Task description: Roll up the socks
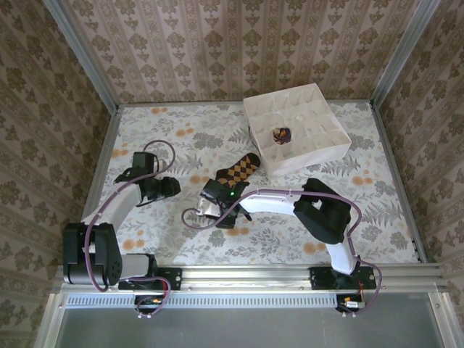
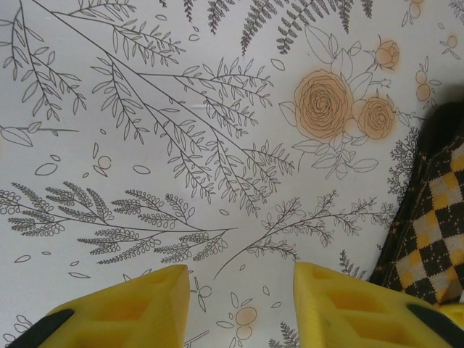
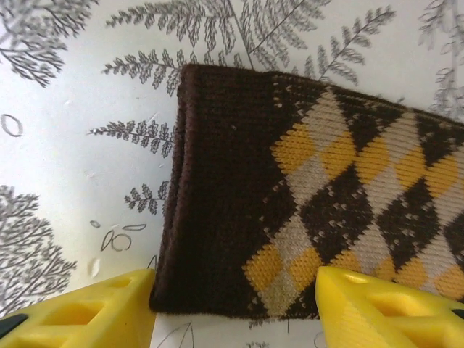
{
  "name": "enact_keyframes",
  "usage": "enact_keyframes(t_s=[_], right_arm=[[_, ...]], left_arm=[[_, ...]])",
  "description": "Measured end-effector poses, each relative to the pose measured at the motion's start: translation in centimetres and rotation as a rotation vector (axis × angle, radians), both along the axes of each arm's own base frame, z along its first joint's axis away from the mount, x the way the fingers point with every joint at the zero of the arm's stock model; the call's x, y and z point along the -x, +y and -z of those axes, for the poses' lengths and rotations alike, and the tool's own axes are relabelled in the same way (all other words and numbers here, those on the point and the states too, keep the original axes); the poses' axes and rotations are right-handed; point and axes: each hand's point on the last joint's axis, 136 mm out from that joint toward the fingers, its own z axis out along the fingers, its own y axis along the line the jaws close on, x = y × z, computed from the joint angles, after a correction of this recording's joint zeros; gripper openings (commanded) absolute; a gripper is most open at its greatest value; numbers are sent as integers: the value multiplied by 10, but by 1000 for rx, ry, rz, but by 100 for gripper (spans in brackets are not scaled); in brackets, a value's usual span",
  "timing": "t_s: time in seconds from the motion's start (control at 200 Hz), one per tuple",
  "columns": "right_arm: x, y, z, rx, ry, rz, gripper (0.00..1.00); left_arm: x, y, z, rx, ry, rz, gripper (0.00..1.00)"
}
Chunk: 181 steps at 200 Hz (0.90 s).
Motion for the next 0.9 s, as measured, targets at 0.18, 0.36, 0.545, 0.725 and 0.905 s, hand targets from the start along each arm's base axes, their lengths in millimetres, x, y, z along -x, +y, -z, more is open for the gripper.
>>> enact_keyframes(t_s=[0.18, 0.36, 0.545, 0.725, 0.905], right_arm=[[-2, 3, 0, 13, -3, -20, 60], [5, 4, 3, 23, 28, -47, 30], [-2, 5, 2, -12, 44, -42, 5], [-10, 2, -1, -100, 148, -8, 0], [-22, -14, -2, -178, 272, 51, 0]], left_arm=[[0, 0, 0, -1, -12, 30, 41], [-1, -3, -2, -15, -45, 102, 42], [-7, -12, -24, -31, -181, 208, 43], [1, -42, -35, -42, -338, 390, 44], [12, -82, -40, -46, -465, 603, 45]])
